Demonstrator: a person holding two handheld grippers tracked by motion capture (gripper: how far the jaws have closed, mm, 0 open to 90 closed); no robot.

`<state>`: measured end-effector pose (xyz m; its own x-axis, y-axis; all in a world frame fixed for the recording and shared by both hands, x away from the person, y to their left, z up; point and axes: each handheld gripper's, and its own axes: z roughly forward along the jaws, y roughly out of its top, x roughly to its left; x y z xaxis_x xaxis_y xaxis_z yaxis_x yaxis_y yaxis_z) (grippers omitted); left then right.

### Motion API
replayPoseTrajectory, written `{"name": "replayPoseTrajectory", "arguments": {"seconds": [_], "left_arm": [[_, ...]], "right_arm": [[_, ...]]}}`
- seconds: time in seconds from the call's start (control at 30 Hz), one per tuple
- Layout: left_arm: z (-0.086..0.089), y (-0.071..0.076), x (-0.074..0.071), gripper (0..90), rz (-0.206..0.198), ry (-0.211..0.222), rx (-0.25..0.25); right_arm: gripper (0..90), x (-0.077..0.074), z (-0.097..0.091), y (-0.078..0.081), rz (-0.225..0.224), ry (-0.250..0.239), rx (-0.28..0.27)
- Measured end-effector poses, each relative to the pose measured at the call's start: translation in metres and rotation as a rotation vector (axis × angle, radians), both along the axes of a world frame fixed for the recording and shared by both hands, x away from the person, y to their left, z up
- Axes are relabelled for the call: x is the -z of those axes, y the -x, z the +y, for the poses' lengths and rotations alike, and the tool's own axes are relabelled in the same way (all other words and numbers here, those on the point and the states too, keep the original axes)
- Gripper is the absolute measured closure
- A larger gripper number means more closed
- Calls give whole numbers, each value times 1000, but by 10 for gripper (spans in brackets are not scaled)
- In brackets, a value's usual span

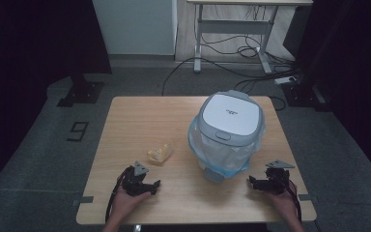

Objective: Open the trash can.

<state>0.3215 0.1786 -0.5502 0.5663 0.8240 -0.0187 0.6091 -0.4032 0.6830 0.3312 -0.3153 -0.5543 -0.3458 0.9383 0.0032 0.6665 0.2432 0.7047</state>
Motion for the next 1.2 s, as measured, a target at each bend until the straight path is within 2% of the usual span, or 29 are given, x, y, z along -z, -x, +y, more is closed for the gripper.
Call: {"name": "replayPoseTrajectory", "arguments": {"seconds": [0.4,0.67,0.73,0.9,1.1,1.2], "left_arm": [[0,1,0,134,-1,1,-5],[0,1,0,135,-1,0,-2],[0,1,0,135,-1,0,-2],[0,1,0,136,-1,1,-2],[0,0,0,137,-1,1,1],[0,0,0,137,-1,1,2]], "right_arm": [[37,-1,-2,0,-9,-3,21],[131,-2,-8,5,-35,-6,73],[138,-4,-11,6,-40,-25,73],[201,-15,-19,12,-89,-82,63],[305,-37,-24,22,-157,-153,28],[347,-46,-25,26,-172,-193,11]]}}
